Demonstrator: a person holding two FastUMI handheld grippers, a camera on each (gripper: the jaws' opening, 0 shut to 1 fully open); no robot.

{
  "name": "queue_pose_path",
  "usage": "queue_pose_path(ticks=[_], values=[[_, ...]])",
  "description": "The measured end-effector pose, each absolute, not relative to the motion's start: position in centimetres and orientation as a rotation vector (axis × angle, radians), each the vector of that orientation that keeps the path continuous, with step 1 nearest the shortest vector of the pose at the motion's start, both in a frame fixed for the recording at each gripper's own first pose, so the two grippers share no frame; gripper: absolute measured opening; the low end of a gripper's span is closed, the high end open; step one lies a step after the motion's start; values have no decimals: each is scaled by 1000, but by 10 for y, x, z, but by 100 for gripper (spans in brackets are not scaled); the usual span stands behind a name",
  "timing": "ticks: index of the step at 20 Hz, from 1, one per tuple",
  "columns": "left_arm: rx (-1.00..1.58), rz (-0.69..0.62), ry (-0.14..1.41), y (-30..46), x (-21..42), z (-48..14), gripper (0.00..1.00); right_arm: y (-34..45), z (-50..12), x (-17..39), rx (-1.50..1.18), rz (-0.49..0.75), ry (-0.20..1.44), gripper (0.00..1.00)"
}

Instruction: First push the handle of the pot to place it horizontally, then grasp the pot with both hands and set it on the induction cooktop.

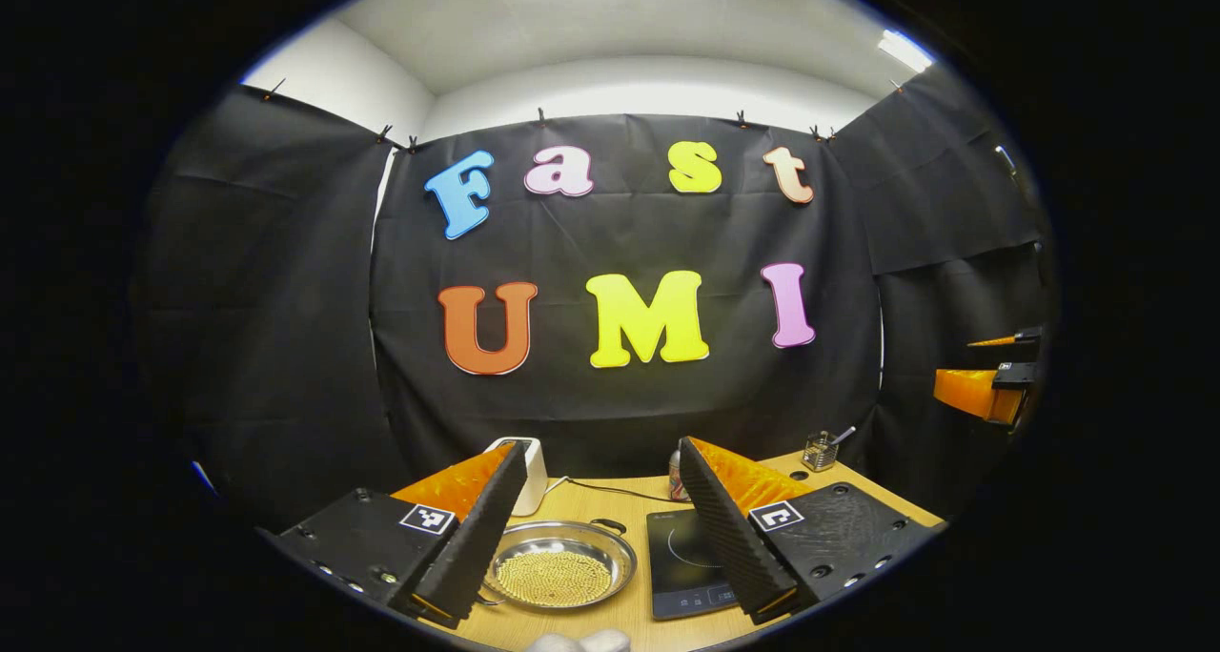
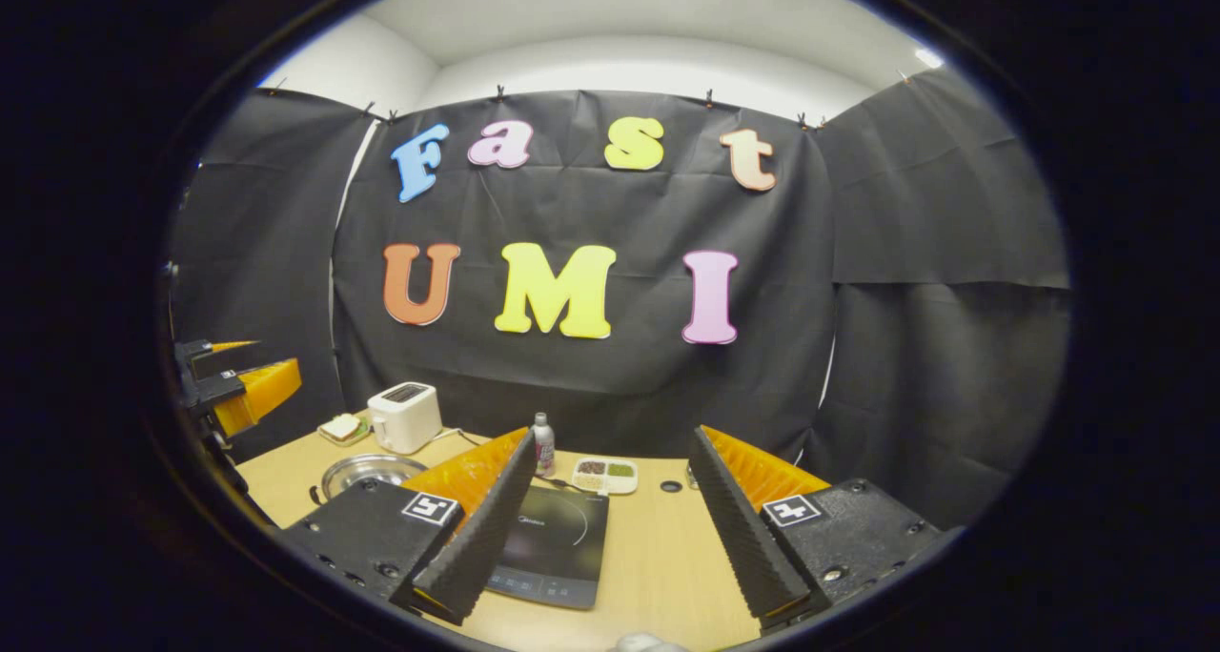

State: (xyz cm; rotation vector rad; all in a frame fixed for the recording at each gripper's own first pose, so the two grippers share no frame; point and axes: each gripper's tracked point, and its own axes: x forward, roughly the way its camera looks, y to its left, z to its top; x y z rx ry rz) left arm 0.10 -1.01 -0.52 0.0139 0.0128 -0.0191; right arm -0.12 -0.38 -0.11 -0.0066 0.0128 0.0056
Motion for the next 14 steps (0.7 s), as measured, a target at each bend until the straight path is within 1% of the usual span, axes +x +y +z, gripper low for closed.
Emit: queue_pose_path(ticks=[1, 2, 3, 5, 6, 8, 9, 10, 11, 14], values=[[11, -28, 22, -12, 2, -8, 96, -4, -3, -1, -9, 5, 15, 100], [9, -44, 31, -16, 2, -12, 96, -5, -2, -1, -9, 5, 15, 100], [7, -47, 40, -15, 1, -13, 93, -6, -2, -1, -11, 4, 16, 100], [12, -44, 72, -12, 3, -20, 59, -6, -3, -1, -11, 4, 18, 100], [22, -53, 91, -14, 3, -26, 57, -7, -2, -1, -11, 1, 18, 100], [32, -88, 143, -18, 4, -39, 29, -7, -5, 0, -10, 0, 23, 100], [22, -108, 162, -22, 3, -43, 12, -7, -7, 0, -10, 0, 27, 100], [-4, -147, 191, -29, 3, -50, 4, -6, -9, 1, -10, 0, 34, 100], [-24, -159, 217, -29, 1, -58, 1, -6, -10, 0, -8, -3, 39, 100], [-39, -192, 298, -24, -3, -81, 0, -2, -13, -2, -2, -5, 45, 100]])
